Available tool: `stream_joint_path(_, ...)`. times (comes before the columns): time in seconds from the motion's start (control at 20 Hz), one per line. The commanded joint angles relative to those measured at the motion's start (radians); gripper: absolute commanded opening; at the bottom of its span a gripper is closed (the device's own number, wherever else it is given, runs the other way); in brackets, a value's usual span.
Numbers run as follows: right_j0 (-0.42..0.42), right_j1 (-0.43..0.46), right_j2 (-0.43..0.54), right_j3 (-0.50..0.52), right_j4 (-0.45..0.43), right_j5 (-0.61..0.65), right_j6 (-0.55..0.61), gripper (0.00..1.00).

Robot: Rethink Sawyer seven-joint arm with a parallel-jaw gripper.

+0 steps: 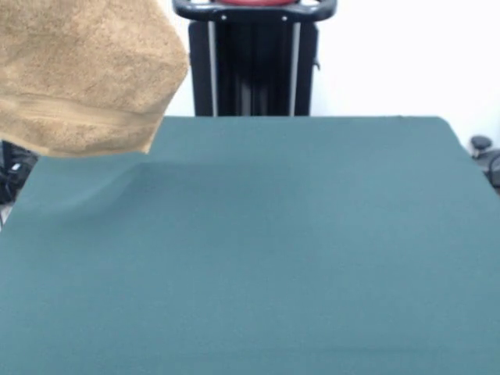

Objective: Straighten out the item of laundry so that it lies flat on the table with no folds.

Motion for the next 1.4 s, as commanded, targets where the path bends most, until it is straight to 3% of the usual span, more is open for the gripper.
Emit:
stream_joint_path(0.05,0.001,0.023,0.127,0.225,-0.001,-0.122,-0.023,0.00)
stream_joint_path(0.6,0.040,-0.004,0.114,0.300,-0.029,-0.190,0.032,0.00)
stream_joint_path(1.05,0.005,-0.073,0.104,0.378,-0.046,-0.214,-0.047,0.00)
stream_joint_path(1.4,0.032,0.023,0.171,0.383,-0.040,-0.328,0.052,0.00)
